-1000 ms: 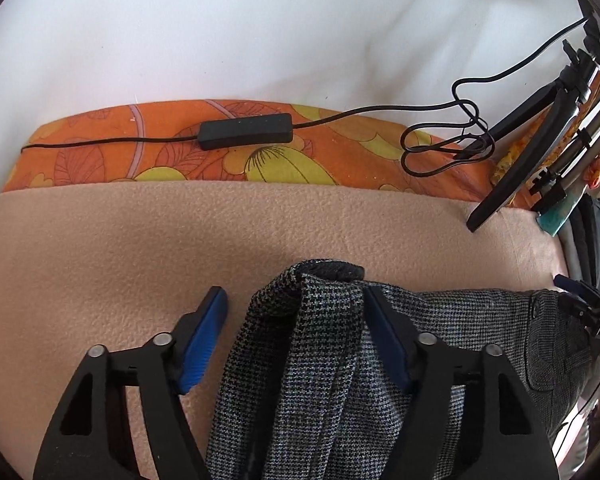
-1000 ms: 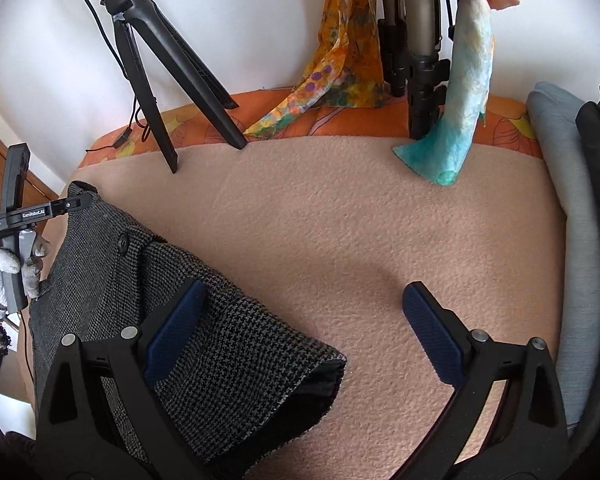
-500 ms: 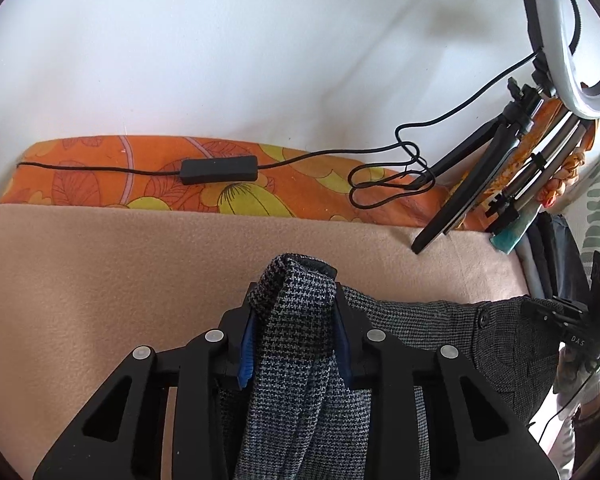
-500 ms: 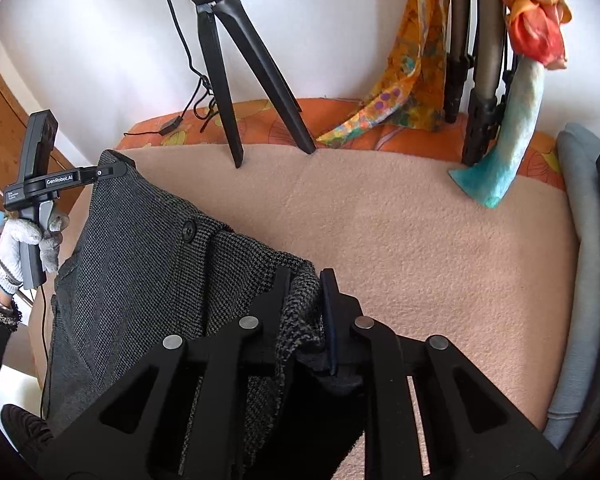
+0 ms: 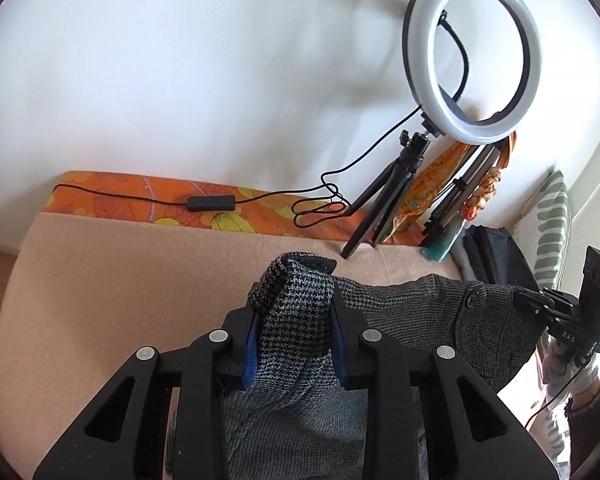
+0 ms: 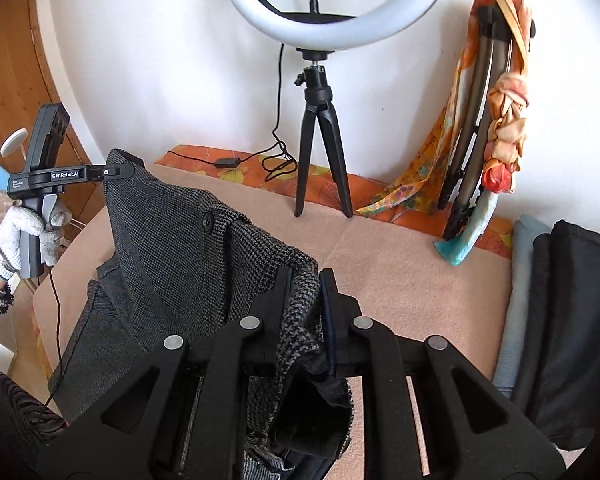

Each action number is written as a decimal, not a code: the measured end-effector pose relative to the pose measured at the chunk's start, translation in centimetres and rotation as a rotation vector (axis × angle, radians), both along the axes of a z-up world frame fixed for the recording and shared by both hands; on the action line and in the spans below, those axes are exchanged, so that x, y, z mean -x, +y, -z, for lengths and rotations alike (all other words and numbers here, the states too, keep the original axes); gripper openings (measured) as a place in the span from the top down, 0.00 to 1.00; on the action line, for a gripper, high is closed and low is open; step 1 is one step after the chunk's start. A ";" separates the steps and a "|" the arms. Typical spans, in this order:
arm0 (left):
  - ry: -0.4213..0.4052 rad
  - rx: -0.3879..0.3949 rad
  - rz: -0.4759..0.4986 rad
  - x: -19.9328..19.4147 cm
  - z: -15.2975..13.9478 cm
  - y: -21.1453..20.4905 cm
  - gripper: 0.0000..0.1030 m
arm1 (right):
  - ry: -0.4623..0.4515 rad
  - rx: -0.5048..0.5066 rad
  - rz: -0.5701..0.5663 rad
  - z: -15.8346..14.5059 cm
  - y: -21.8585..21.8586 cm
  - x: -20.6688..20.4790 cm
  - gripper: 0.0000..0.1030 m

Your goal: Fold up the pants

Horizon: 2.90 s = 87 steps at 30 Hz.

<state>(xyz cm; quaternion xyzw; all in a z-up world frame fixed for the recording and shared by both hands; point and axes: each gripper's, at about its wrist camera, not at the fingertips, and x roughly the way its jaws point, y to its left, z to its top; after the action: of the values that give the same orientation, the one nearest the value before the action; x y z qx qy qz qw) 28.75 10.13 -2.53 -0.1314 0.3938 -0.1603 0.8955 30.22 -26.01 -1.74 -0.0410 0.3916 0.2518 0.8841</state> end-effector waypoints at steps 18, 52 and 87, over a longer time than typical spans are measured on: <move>-0.057 0.061 -0.002 18.5 -0.3 0.6 0.75 | -0.230 0.102 -0.075 -1.7 1.5 17.2 0.88; 0.137 -0.149 0.107 32.3 6.1 1.1 0.61 | -0.035 0.079 -0.038 7.4 -4.4 29.3 0.52; -0.004 -0.214 0.124 26.8 6.2 -4.0 0.53 | 0.434 -0.490 0.435 14.4 -10.9 25.3 0.30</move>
<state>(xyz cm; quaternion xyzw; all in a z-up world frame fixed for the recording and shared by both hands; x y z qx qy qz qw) 1.99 6.16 -8.77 -0.0102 0.4141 -0.1725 0.8937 4.89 -36.90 -16.17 0.3094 0.4972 0.1473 0.7971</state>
